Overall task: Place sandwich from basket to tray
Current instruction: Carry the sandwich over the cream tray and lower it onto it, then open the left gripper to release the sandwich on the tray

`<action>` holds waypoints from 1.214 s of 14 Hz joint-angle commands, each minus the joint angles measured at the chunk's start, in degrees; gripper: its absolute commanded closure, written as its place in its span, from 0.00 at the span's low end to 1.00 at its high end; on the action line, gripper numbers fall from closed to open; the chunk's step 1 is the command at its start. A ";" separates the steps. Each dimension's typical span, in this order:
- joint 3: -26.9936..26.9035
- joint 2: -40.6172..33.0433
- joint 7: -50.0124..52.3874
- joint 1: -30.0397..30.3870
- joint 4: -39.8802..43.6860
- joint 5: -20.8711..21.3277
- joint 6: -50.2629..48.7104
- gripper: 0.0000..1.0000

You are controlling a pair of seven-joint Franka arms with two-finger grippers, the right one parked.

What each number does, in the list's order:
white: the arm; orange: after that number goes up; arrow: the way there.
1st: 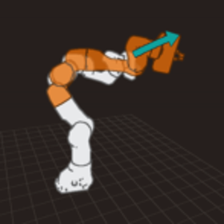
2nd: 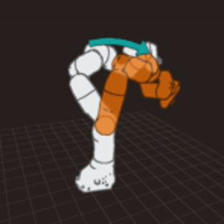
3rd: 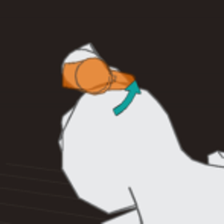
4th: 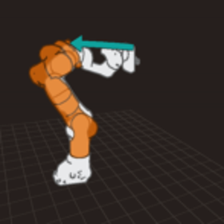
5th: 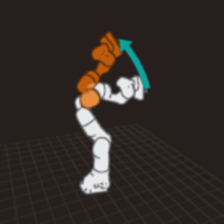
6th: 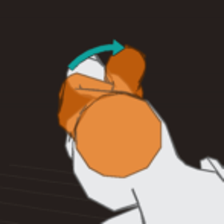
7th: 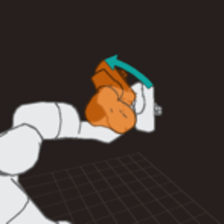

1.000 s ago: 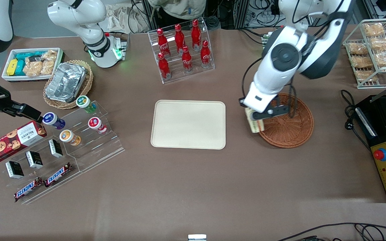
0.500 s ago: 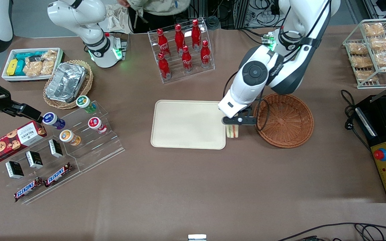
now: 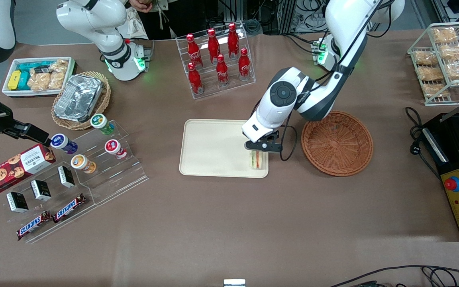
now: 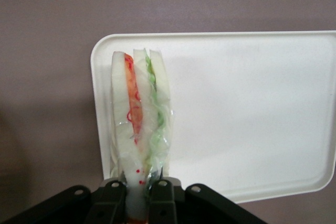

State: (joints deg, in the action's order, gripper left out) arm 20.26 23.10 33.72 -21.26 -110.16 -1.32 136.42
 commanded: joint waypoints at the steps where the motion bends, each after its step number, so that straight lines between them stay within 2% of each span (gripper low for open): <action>1: -0.22 2.56 -0.94 -0.28 -0.14 0.27 3.93 1.00; 2: -0.22 2.83 -1.02 -0.28 -0.57 0.36 4.11 1.00; 3: -0.31 2.74 -1.11 -0.19 -1.36 0.44 4.11 0.93; 5: -0.66 2.48 -1.11 -0.10 -1.81 0.80 3.85 0.14; 6: -0.83 1.95 -0.59 -0.01 -1.81 2.54 3.50 0.02; 10: -1.27 -2.87 0.12 2.61 -1.72 3.79 -2.28 0.01; 17: -1.36 -16.14 -10.86 16.14 1.09 4.14 -18.81 0.01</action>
State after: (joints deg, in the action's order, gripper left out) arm 18.51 10.47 24.96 -8.55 -109.48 2.18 121.47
